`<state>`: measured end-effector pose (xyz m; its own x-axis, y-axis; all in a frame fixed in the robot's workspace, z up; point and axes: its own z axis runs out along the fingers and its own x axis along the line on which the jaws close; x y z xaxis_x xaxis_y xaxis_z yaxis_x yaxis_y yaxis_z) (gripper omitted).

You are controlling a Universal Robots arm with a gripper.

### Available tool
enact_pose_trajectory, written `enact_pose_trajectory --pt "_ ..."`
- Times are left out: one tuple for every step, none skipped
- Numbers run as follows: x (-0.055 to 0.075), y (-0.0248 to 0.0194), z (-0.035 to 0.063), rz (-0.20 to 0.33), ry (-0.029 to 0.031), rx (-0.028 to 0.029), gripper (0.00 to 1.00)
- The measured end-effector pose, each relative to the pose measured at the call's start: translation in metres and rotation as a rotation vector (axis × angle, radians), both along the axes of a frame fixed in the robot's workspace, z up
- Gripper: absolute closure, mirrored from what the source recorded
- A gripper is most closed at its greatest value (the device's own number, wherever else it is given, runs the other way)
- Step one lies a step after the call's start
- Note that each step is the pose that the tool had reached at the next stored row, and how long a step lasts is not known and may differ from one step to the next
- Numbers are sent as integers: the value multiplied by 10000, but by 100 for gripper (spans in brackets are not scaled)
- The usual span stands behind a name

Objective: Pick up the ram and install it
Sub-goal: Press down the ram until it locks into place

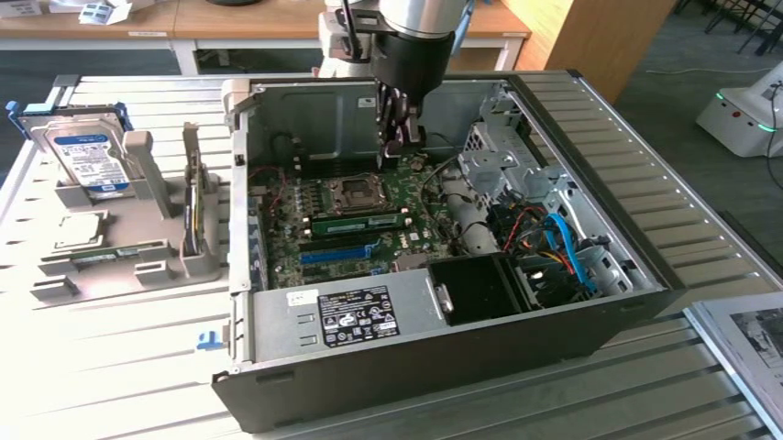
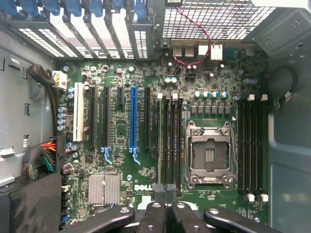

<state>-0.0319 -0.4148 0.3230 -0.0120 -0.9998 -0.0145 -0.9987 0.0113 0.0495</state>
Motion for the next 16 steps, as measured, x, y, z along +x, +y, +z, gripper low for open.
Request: enact_pose_trajectory --pt "0 0 0 0 0 0 90" --pt "0 0 0 0 0 0 90" --pt "5 0 0 2 0 -1 90" --pt "14 0 0 1 0 -1 90" --pt "27 0 1 0 0 -2 90" --pt "43 0 0 0 0 -1 90" --pt "61 0 0 0 1 -1 90" --pt "83 0 1 0 1 -2 90" --pt "111 -1 0 1 1 -1 90" --pt "139 -1 0 2 1 -1 90" --pt "166 -1 0 0 2 -1 90" --pt "193 -2 0 0 3 0 90" --pt "219 -2 0 0 3 1 90" --pt "243 -2 0 1 3 0 90" --pt "265 -2 -1 1 4 1 90" --pt "282 -2 -1 0 3 1 90"
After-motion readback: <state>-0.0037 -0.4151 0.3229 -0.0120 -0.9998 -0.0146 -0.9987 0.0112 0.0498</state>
